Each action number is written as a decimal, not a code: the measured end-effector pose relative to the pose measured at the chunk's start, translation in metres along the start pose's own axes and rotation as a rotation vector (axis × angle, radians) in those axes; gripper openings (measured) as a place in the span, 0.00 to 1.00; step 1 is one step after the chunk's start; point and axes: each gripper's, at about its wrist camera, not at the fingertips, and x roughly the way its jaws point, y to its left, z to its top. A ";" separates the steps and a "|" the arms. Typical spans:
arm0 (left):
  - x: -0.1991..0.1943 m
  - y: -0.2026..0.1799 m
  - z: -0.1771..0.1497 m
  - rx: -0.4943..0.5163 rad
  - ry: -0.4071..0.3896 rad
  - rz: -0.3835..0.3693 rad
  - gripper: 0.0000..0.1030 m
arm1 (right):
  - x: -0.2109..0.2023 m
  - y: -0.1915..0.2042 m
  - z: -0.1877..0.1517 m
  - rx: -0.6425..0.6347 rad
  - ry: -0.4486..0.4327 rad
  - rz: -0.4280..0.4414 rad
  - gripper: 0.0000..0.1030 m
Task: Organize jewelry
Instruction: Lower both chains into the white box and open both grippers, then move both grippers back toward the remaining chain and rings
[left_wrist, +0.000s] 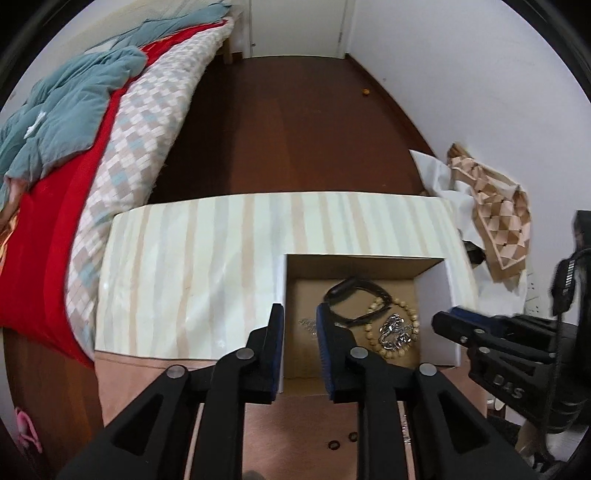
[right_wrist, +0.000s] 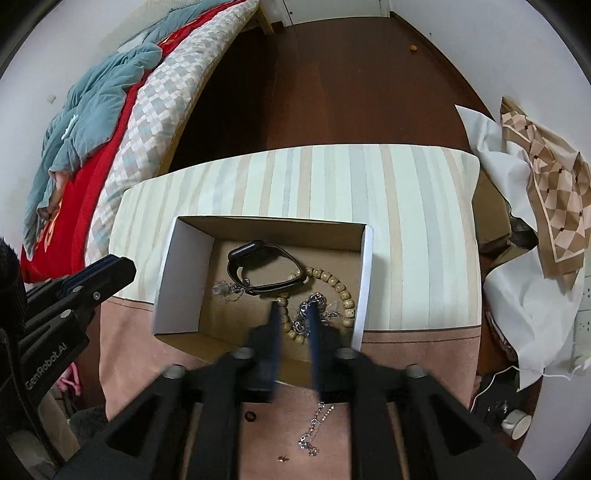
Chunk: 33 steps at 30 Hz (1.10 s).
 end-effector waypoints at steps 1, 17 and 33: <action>-0.001 0.002 -0.002 -0.007 -0.003 0.006 0.23 | -0.002 0.000 0.000 -0.003 -0.006 -0.013 0.48; -0.007 0.013 -0.049 -0.016 -0.061 0.188 1.00 | -0.016 0.003 -0.044 -0.052 -0.091 -0.299 1.00; -0.085 0.008 -0.085 -0.037 -0.208 0.222 1.00 | -0.088 0.029 -0.091 -0.038 -0.263 -0.289 1.00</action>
